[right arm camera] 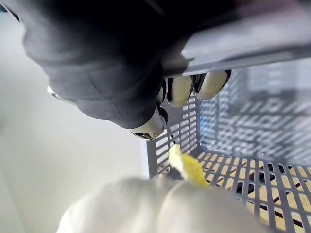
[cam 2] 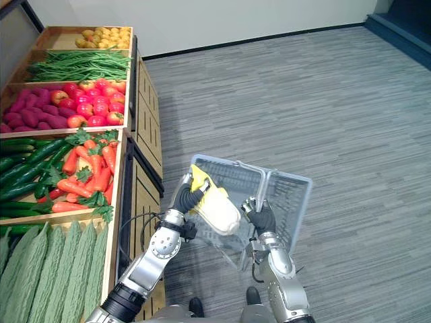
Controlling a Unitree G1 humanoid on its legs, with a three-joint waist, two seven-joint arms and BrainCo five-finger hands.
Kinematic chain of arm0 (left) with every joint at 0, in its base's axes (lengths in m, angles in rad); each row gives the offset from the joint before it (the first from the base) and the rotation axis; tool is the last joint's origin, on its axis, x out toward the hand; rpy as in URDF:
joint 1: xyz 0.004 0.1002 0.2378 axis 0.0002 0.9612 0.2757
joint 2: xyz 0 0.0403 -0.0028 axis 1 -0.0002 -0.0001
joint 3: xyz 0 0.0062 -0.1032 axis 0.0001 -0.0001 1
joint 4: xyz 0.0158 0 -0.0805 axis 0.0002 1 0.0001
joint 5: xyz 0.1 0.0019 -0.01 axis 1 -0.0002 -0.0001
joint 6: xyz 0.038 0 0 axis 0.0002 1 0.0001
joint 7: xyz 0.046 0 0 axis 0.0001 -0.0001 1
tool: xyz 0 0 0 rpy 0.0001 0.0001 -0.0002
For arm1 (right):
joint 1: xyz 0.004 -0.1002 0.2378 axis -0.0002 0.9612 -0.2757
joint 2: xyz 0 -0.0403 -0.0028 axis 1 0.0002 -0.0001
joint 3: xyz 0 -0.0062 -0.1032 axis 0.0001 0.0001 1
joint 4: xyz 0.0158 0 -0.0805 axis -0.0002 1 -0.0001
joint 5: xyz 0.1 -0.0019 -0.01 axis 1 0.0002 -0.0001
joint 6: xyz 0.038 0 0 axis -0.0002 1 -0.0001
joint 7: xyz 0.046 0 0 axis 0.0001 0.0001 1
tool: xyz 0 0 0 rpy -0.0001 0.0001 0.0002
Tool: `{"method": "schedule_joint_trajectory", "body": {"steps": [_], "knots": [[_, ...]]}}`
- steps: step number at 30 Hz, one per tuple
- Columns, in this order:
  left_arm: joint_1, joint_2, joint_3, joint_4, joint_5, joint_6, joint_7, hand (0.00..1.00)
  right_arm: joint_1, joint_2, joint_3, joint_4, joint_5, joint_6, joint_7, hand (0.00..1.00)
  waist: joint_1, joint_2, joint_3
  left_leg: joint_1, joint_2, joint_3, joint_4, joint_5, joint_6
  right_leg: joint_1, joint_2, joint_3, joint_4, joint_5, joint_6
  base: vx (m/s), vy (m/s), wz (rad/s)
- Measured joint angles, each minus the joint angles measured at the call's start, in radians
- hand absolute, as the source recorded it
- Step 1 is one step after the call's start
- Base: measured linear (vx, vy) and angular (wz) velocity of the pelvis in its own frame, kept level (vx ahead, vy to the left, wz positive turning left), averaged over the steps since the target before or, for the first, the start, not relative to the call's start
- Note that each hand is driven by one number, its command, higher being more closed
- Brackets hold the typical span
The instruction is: Pick vegetable in the basket
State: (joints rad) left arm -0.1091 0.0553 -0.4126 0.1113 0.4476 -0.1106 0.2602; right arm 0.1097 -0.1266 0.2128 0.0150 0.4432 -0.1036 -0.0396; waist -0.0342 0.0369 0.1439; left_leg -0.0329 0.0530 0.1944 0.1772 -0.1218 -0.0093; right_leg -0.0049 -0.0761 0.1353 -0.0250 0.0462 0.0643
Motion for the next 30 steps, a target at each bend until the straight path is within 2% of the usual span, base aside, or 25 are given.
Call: {"method": "schedule_joint_trajectory", "body": {"steps": [7, 8, 14, 20, 25, 30], "knots": [[-0.001, -0.002, -0.031, 0.122, 0.030, 0.029, -0.018, 1.00, -0.009, 0.000, 0.086, -0.007, 0.119, 0.001, 0.001, 1.00, -0.003, -0.021, -0.011, 0.030, -0.001, -0.001, -0.042, 0.007, 0.001, 0.007, 0.000, 0.000, 0.004, 0.004, 0.005, 0.03, 0.010, 0.00], [-0.001, -0.002, -0.032, 0.141, 0.035, 0.033, -0.018, 0.00, -0.009, -0.002, 0.093, -0.011, 0.137, 0.001, 0.001, 1.00, -0.003, -0.023, -0.013, 0.034, 0.000, -0.002, -0.045, 0.008, 0.002, 0.011, 0.000, 0.000, 0.004, 0.007, 0.007, 0.00, 0.019, 0.03], [-0.001, 0.007, -0.032, 0.246, 0.045, 0.069, -0.018, 0.00, -0.007, -0.027, 0.177, -0.082, 0.221, 0.001, 0.002, 1.00, -0.004, -0.053, -0.031, 0.060, -0.016, -0.007, -0.099, 0.038, 0.010, 0.014, -0.012, -0.002, 0.003, 0.010, 0.012, -0.02, 0.010, 0.04], [-0.002, 0.009, -0.051, 0.304, 0.048, 0.088, -0.021, 0.00, -0.007, -0.030, 0.238, -0.096, 0.253, 0.004, 0.031, 1.00, -0.006, -0.060, -0.035, 0.074, -0.024, -0.019, -0.151, 0.069, 0.009, 0.012, -0.015, -0.013, 0.003, 0.016, 0.016, -0.06, -0.020, 0.06], [-0.002, 0.010, -0.052, 0.311, 0.071, 0.089, -0.042, 0.00, -0.007, -0.030, 0.267, -0.096, 0.229, 0.044, 0.047, 1.00, -0.006, -0.063, -0.037, 0.084, -0.025, -0.023, -0.208, 0.110, 0.000, -0.002, -0.014, -0.022, 0.001, 0.015, 0.016, -0.06, -0.039, 0.02], [-0.001, 0.010, -0.052, 0.302, 0.071, 0.089, -0.041, 0.00, -0.004, -0.028, 0.252, -0.096, 0.139, 0.046, 0.046, 1.00, -0.006, -0.063, -0.037, 0.105, -0.027, -0.022, -0.260, 0.143, -0.004, 0.000, -0.012, -0.025, -0.009, 0.014, 0.016, -0.05, -0.029, 0.00]]}}
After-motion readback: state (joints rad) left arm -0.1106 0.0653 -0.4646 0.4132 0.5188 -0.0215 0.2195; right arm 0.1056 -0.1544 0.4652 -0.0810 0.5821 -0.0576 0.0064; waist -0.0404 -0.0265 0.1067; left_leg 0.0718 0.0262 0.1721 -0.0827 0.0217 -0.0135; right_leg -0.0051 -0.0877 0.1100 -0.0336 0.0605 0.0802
